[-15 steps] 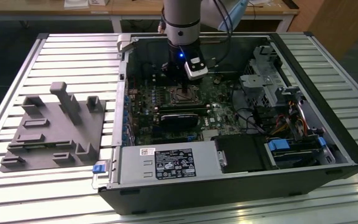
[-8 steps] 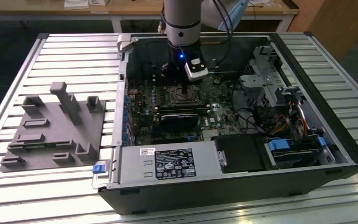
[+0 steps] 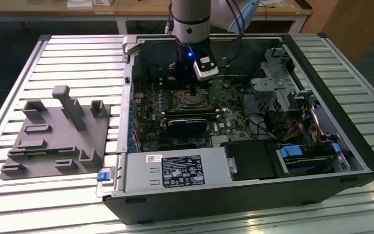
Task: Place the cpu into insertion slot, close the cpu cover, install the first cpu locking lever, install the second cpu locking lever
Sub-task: 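Install the first cpu locking lever, then install the second cpu locking lever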
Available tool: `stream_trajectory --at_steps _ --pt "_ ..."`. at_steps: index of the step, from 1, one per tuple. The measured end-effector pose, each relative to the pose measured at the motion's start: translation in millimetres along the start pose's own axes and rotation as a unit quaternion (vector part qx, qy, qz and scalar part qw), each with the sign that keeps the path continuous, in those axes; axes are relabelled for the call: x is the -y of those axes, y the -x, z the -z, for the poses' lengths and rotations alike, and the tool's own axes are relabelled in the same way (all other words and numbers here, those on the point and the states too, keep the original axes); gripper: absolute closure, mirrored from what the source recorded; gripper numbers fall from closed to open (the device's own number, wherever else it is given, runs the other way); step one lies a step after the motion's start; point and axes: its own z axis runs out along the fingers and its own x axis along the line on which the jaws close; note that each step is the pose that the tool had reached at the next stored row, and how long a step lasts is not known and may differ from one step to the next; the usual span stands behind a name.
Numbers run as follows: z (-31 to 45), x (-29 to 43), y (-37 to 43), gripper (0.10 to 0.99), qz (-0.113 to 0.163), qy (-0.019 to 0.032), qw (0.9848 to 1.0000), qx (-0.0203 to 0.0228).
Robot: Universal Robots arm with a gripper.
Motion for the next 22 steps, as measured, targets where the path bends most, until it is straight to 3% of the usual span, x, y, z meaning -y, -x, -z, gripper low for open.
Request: stream_trajectory --at_steps 3,16,22 --pt "6.4 -0.1 0.6 0.980 0.000 0.0000 1.0000 0.0000" --pt "7.3 -0.1 0.7 0.980 0.000 0.0000 1.0000 0.0000" --pt "11.5 -0.2 1.1 0.980 0.000 0.0000 1.0000 0.0000"
